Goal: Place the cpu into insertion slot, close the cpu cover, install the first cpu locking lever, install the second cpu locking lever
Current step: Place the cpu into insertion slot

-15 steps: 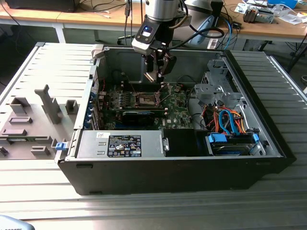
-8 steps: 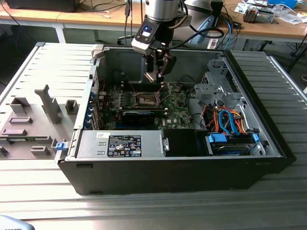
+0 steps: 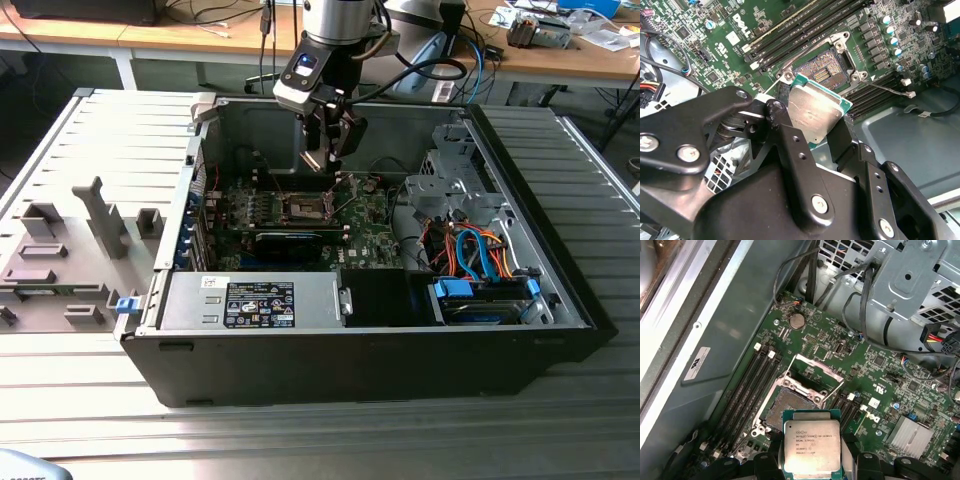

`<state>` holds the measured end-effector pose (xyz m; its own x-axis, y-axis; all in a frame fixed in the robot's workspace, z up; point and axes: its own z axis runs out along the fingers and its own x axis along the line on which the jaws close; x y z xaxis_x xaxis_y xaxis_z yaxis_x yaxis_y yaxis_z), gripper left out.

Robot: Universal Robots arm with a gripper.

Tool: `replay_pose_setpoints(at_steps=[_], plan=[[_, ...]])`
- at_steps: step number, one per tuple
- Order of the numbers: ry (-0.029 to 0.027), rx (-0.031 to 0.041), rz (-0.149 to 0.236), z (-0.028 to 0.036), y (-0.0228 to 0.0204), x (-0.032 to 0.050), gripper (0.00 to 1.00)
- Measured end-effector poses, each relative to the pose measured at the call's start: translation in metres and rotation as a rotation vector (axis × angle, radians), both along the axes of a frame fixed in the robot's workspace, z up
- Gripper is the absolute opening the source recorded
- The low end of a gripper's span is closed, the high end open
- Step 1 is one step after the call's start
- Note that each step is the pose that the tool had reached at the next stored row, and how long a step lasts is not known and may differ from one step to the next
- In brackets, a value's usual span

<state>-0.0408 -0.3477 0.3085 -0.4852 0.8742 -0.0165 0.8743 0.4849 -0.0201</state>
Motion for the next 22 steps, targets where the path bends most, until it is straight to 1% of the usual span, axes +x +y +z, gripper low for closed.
replay_pose_setpoints(at_steps=[22], plan=[[0.0000, -0.0008, -0.026, -0.0003, 0.0000, 0.0000, 0.55]])
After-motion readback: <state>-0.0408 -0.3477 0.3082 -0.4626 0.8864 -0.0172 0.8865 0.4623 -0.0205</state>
